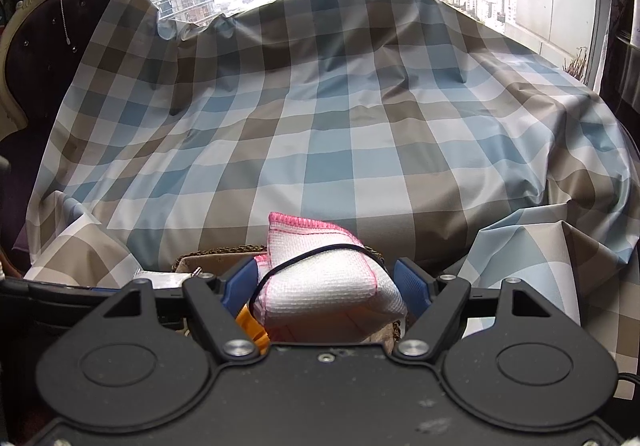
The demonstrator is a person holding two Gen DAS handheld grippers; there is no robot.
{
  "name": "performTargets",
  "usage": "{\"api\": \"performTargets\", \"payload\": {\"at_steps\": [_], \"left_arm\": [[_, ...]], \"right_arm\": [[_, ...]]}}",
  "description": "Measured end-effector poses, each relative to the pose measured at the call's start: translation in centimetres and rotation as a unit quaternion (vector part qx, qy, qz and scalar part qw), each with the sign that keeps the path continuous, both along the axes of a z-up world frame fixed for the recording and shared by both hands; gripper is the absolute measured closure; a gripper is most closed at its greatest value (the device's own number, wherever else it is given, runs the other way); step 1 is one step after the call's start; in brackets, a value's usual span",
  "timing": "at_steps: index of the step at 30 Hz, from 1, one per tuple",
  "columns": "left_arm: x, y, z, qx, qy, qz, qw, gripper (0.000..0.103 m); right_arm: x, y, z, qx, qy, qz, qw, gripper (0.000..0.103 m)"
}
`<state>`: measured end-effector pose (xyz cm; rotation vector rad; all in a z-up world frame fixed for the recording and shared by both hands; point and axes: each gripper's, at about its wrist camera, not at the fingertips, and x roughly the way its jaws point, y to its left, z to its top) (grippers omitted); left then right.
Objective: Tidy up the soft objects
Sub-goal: 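Lower packet and towel bundle into the basket and open both grippers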
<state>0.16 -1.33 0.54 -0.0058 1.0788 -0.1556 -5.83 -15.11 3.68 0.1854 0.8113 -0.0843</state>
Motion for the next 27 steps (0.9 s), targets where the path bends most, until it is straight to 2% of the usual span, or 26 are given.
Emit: {"api": "performTargets", "payload": {"at_steps": [12, 27], "left_arm": [[0.23, -0.23, -0.46, 0.010, 0.015, -0.002, 0.9998, 0.044], [0.29, -0.25, -0.47, 0.010, 0.015, -0.001, 0.9998, 0.042]], "right_arm": [[0.16, -0.05, -0.35, 0.006, 0.003, 0.000, 1.000, 0.027], [0.30, -0.11, -0.59, 0.008, 0.009, 0.001, 1.000, 0.026]]}}
